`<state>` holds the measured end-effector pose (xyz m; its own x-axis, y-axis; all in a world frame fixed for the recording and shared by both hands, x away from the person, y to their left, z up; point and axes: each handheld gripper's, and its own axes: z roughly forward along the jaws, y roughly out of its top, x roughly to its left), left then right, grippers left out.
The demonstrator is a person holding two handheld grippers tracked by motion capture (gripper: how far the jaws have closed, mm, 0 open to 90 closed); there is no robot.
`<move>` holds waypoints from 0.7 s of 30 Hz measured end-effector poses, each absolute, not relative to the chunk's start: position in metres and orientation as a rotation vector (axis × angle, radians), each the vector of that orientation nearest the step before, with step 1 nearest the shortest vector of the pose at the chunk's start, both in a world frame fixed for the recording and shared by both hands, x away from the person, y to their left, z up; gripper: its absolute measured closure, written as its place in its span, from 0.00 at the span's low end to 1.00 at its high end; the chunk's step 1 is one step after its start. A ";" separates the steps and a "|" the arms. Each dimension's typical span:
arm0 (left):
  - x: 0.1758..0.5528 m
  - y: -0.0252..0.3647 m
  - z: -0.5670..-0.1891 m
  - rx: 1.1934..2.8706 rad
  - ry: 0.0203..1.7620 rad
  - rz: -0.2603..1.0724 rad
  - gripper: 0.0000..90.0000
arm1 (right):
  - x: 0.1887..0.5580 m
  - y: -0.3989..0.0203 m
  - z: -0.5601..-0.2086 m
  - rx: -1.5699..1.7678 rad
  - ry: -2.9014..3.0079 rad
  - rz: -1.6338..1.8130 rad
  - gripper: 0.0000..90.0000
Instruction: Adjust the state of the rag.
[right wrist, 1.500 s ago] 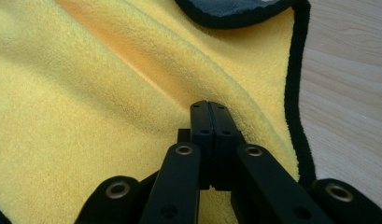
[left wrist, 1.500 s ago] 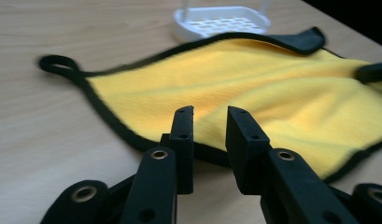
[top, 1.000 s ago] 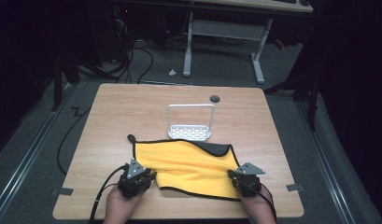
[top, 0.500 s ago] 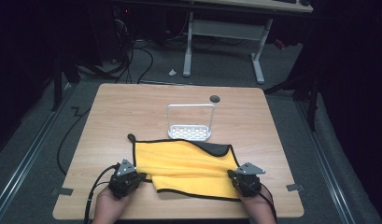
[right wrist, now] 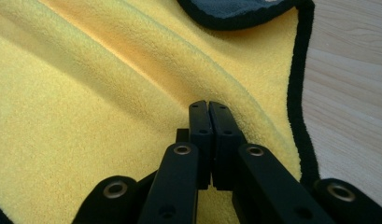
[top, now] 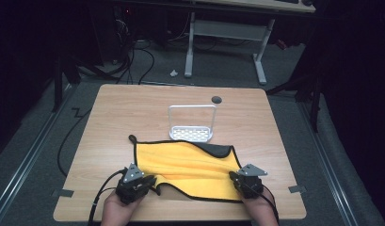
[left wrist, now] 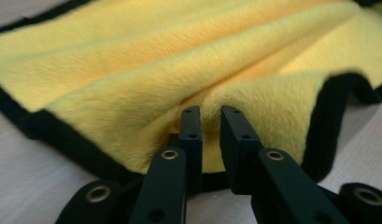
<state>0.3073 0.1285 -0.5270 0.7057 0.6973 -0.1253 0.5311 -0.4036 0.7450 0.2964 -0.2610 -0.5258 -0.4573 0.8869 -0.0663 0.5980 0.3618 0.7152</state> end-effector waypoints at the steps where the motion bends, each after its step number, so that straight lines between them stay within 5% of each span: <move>1: 0.305 0.127 -0.530 2.117 0.921 0.274 0.87 | 0.296 -0.261 -0.526 1.289 2.183 0.870 1.00; 21: 0.257 0.174 -0.524 2.142 0.967 0.206 0.86 | 0.266 -0.265 -0.523 1.281 2.240 0.893 0.97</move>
<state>0.2571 0.1737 -0.5244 0.6996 0.6978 -0.1538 0.5748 -0.4217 0.7013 0.2661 -0.2652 -0.5233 -0.4949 0.8683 -0.0337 0.6072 0.3733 0.7014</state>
